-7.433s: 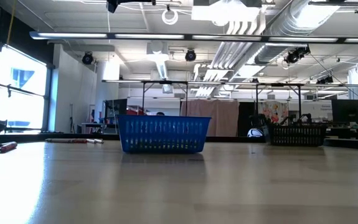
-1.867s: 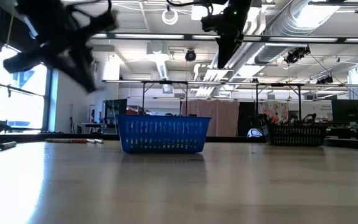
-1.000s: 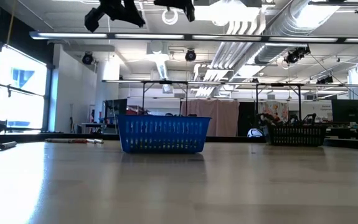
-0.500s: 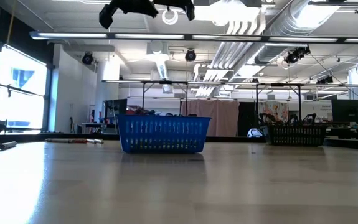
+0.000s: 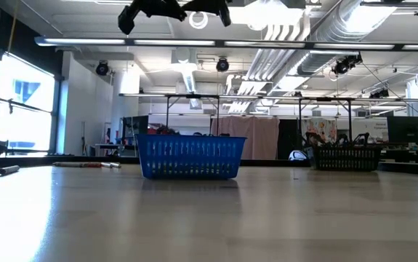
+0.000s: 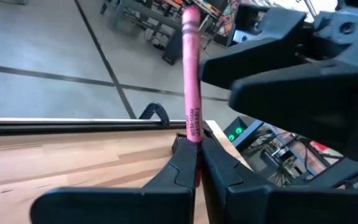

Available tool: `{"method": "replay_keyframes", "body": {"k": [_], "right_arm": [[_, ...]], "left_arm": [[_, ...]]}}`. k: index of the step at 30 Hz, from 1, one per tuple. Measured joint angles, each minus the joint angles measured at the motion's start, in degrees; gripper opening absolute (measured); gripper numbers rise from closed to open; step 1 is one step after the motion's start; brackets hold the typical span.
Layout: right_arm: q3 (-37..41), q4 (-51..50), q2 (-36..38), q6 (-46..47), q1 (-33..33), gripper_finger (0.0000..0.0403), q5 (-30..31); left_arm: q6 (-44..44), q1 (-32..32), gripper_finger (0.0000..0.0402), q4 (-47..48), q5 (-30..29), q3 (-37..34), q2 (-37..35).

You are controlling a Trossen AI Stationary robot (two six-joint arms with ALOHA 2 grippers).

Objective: Sort crayons
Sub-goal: Put the red crayon into the black basket

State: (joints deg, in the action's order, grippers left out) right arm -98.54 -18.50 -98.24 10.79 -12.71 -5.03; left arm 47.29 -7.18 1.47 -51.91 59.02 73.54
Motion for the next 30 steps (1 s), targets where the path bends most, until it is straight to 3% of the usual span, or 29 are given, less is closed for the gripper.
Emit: {"method": "replay_keyframes", "body": {"k": [9,17,30], "right_arm": [[0.0,-2.3,0.4,3.8,-0.4,0.011,0.3],[0.1,0.5,1.8,4.8,-0.4,0.011,-5.9],[0.1,-5.8,3.6,6.6,-1.7,0.011,-2.0]], "left_arm": [[-0.1,0.0,0.0,0.4,0.4,0.0,0.0],[-1.0,0.3,0.0,0.4,0.4,0.0,0.0],[-1.0,1.0,0.0,-0.4,-1.2,0.0,0.0]]}}
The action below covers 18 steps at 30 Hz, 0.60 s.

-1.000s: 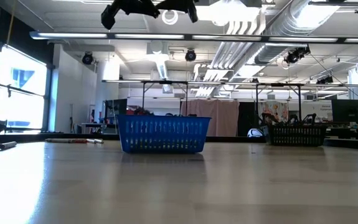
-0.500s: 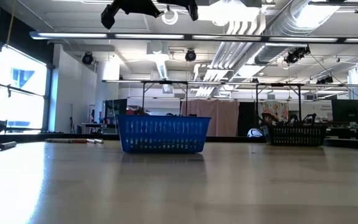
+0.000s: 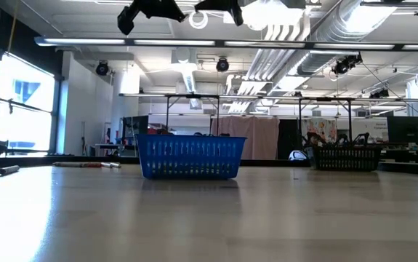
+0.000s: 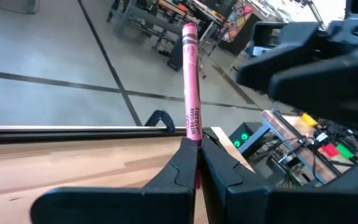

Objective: Sort crayons
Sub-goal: Put the red crayon into the black basket

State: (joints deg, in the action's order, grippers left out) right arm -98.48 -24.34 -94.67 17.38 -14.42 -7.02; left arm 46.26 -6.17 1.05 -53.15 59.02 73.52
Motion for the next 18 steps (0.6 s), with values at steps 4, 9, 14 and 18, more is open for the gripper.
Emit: {"method": "replay_keyframes", "body": {"k": [4,9,14,18], "right_arm": [[0.0,0.2,0.0,0.8,-0.9,0.011,0.0],[0.0,0.4,-0.2,2.7,-1.3,0.011,-0.2],[0.0,2.5,-0.9,4.9,-1.3,0.011,-2.1],[0.0,3.4,-0.8,5.3,-1.3,0.011,-2.3]], "left_arm": [[0.0,-0.1,0.0,-1.9,0.6,0.0,0.0],[0.0,-0.3,0.0,-3.1,1.6,0.0,0.0],[-1.3,-0.3,0.0,-4.4,2.1,0.0,0.3],[-1.5,-0.3,0.0,-5.4,2.0,0.0,0.3]]}}
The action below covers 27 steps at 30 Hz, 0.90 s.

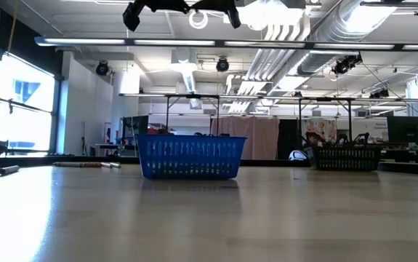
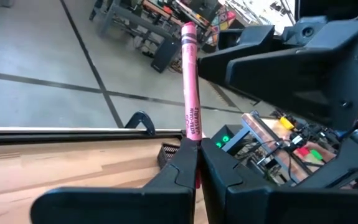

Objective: Sort crayons
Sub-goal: Put the red crayon into the black basket

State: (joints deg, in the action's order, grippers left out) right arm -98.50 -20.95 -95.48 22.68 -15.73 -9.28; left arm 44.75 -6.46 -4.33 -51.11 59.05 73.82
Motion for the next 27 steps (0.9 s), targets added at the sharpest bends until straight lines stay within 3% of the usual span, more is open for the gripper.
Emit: {"method": "replay_keyframes", "body": {"k": [21,24,27], "right_arm": [[0.0,2.5,-2.0,2.1,0.0,0.011,-1.3],[0.0,-3.6,-1.3,-3.3,0.0,0.011,-1.5],[0.0,-15.9,1.1,-10.3,-0.4,0.011,-1.4]], "left_arm": [[-3.9,-0.5,0.0001,-2.7,1.1,0.0,0.4],[-5.1,-0.9,0.0001,0.3,2.0,0.0,0.4],[-5.1,-2.1,0.0,6.6,4.3,0.0,-1.2]]}}
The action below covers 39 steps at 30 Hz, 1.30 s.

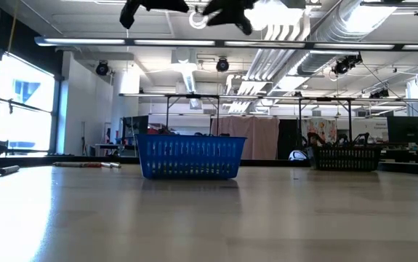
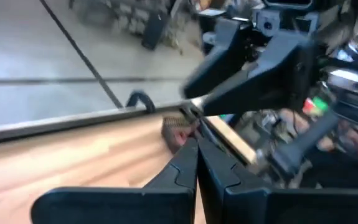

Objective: Sort crayons
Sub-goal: Put the red crayon into the black basket

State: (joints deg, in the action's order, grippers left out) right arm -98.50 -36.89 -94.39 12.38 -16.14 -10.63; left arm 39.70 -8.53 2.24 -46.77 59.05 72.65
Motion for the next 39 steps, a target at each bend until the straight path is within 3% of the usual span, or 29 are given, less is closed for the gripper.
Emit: {"method": "replay_keyframes", "body": {"k": [4,7,14,21,28,34,39], "right_arm": [[0.0,-16.7,2.1,-7.6,-0.4,0.011,2.6],[0.0,-23.5,2.1,-7.9,-0.4,0.011,6.1],[0.0,-23.2,1.5,-4.5,-0.4,0.011,8.1],[0.0,-25.0,-5.7,-10.5,-0.4,0.011,12.2],[0.0,-32.3,-16.0,-27.9,-0.5,0.011,7.8],[0.0,-24.4,-20.6,-34.9,-1.4,0.011,-2.2],[0.0,-24.0,-23.0,-37.4,-3.4,0.011,-2.8]], "left_arm": [[6.1,-1.3,0.0,11.6,0.0,0.0,-1.6],[9.4,-1.1,0.0,19.1,-0.2,0.0,-2.7],[11.7,0.6,0.0,30.6,0.4,0.0,-3.2],[6.7,4.1,0.0,43.9,9.3,-0.5,-3.2],[5.9,5.1,0.0,51.1,16.7,-2.3,-3.1],[10.2,3.4,0.0,52.4,13.9,-3.1,-3.1],[16.3,2.2,0.0,55.0,13.2,-3.1,-3.1]]}}
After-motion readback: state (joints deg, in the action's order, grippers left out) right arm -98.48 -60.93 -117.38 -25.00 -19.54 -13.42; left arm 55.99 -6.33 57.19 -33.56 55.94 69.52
